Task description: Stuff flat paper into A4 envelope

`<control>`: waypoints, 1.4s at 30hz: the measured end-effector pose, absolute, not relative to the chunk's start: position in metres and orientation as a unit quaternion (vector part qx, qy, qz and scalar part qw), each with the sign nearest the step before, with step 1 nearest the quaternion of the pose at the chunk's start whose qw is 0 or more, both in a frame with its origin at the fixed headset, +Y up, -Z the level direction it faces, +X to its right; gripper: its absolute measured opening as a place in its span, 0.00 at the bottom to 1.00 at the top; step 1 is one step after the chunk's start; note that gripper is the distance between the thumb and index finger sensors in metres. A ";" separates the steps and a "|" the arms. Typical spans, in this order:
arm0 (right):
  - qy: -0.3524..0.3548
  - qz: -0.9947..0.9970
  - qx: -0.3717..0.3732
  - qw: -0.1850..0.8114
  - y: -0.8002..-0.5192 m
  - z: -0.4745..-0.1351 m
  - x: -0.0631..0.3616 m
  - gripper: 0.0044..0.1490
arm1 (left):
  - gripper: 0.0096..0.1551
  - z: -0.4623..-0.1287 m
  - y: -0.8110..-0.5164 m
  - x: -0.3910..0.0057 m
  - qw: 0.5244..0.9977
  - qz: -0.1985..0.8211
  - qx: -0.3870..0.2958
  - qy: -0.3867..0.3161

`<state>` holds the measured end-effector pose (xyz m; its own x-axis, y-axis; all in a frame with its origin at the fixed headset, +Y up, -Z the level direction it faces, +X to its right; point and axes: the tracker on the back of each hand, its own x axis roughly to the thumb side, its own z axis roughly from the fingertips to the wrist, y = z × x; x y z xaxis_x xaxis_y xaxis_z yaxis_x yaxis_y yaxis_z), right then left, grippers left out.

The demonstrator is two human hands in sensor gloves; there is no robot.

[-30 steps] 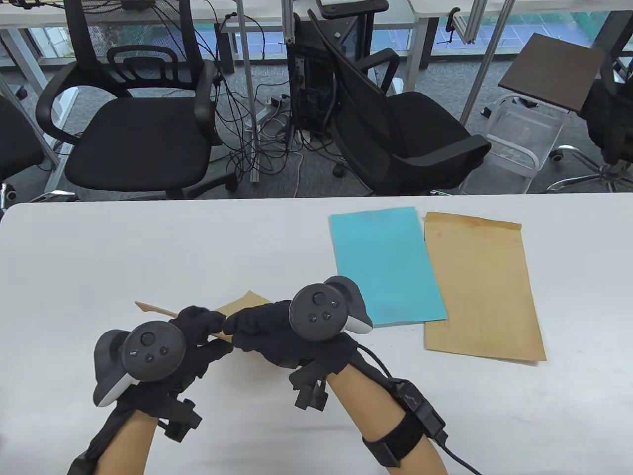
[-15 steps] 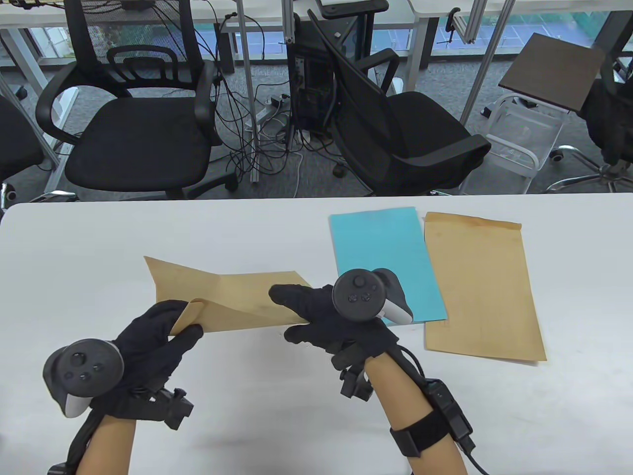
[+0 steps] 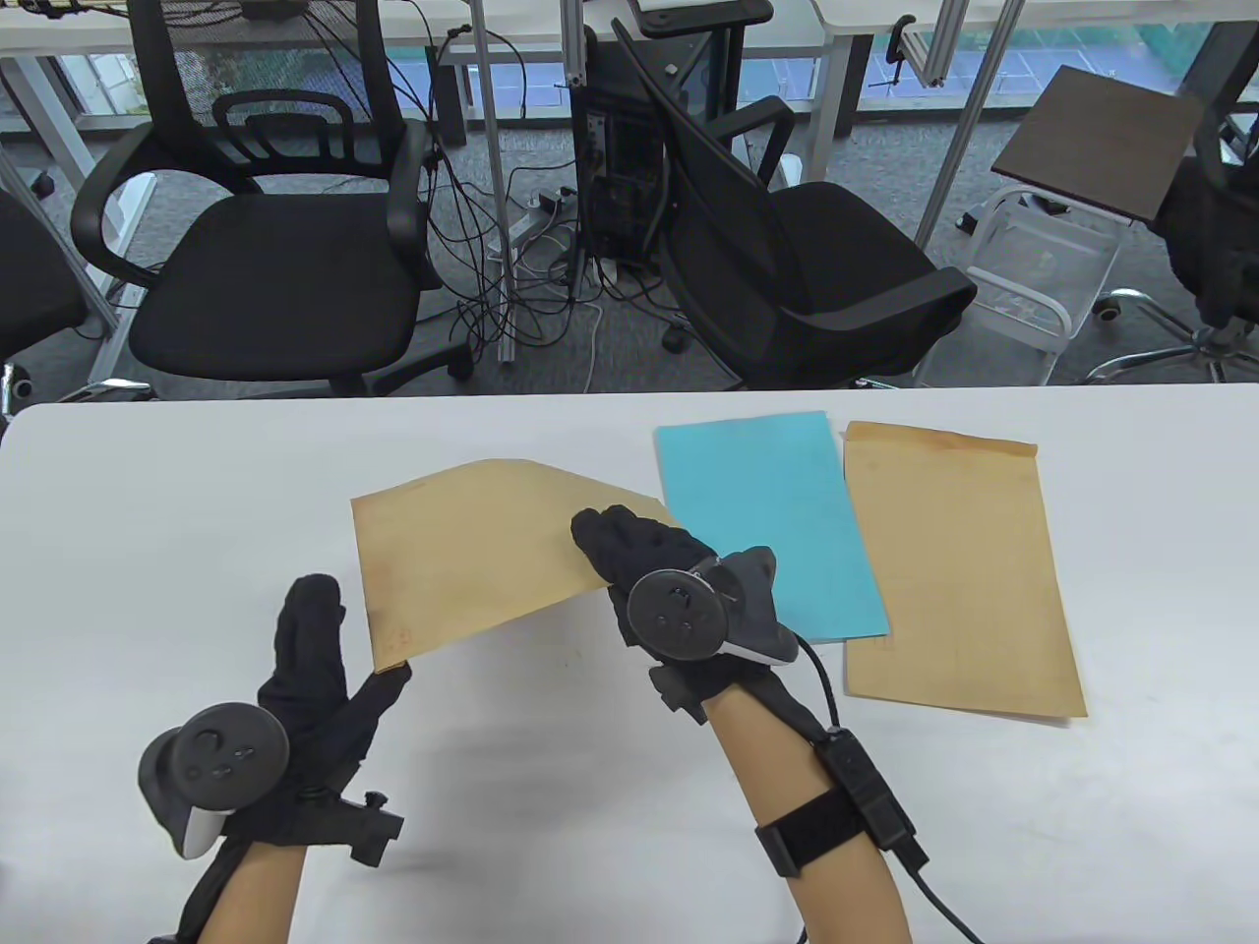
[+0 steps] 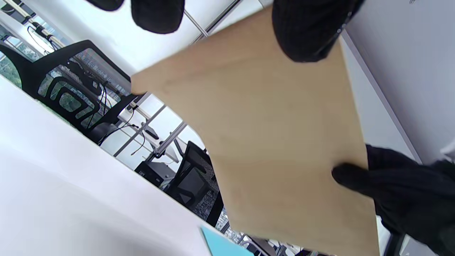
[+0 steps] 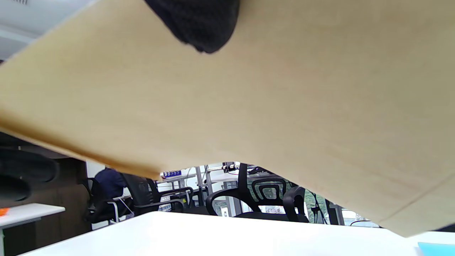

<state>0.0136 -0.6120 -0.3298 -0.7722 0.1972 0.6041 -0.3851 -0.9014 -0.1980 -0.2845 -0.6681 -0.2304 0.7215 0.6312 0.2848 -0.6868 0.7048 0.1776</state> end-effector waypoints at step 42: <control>0.218 0.957 0.193 0.010 -0.773 -0.386 -0.084 0.49 | 0.56 -0.223 -0.729 -0.269 0.942 0.315 0.061 -0.099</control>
<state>-0.0845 -0.7735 -0.3858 -0.9255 0.1031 0.3644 0.0647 -0.9051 0.4204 -0.2695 -0.7293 -0.2226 0.7824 0.5810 0.2243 -0.6050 0.7944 0.0528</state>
